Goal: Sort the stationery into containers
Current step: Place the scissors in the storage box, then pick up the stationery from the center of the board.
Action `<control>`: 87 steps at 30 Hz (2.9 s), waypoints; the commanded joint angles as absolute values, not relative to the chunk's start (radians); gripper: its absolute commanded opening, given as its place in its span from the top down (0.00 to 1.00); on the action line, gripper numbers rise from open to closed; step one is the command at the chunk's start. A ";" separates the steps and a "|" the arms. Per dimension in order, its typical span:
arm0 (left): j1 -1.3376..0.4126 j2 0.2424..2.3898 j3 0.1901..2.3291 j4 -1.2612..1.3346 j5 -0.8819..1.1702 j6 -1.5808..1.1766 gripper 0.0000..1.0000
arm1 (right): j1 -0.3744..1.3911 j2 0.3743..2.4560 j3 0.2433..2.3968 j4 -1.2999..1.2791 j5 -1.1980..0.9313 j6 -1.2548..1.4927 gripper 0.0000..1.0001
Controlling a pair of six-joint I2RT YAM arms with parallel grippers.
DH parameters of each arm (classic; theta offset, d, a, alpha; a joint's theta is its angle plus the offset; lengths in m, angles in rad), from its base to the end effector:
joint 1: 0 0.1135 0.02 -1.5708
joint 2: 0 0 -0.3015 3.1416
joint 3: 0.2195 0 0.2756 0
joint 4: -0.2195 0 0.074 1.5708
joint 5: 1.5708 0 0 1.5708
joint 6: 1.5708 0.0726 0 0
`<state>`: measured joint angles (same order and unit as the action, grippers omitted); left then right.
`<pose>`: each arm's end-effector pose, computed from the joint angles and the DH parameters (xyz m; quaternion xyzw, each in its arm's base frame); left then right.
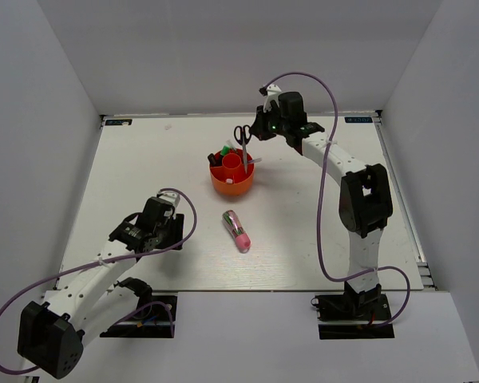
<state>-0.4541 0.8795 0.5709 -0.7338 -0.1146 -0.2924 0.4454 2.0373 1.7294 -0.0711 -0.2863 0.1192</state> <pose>0.1618 -0.0697 0.1951 0.0629 0.9618 -0.0436 0.2629 0.4998 0.2613 0.3053 -0.2120 0.7953 0.2681 0.5006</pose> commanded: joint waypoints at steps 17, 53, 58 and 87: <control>-0.454 0.885 0.592 -0.735 -0.109 -0.284 0.35 | 0.459 1.934 1.603 0.087 -0.291 0.087 1.00; -0.451 0.885 0.592 -0.733 -0.103 -0.282 0.35 | 0.439 1.885 1.554 0.029 -0.370 0.069 0.54; -0.448 0.897 0.592 -0.726 -0.075 -0.284 0.42 | 0.426 1.833 1.580 -0.084 -0.353 0.006 0.45; -0.736 1.460 1.020 -0.632 -0.295 -1.178 0.20 | 0.169 1.321 1.034 -0.517 -0.591 -0.126 0.92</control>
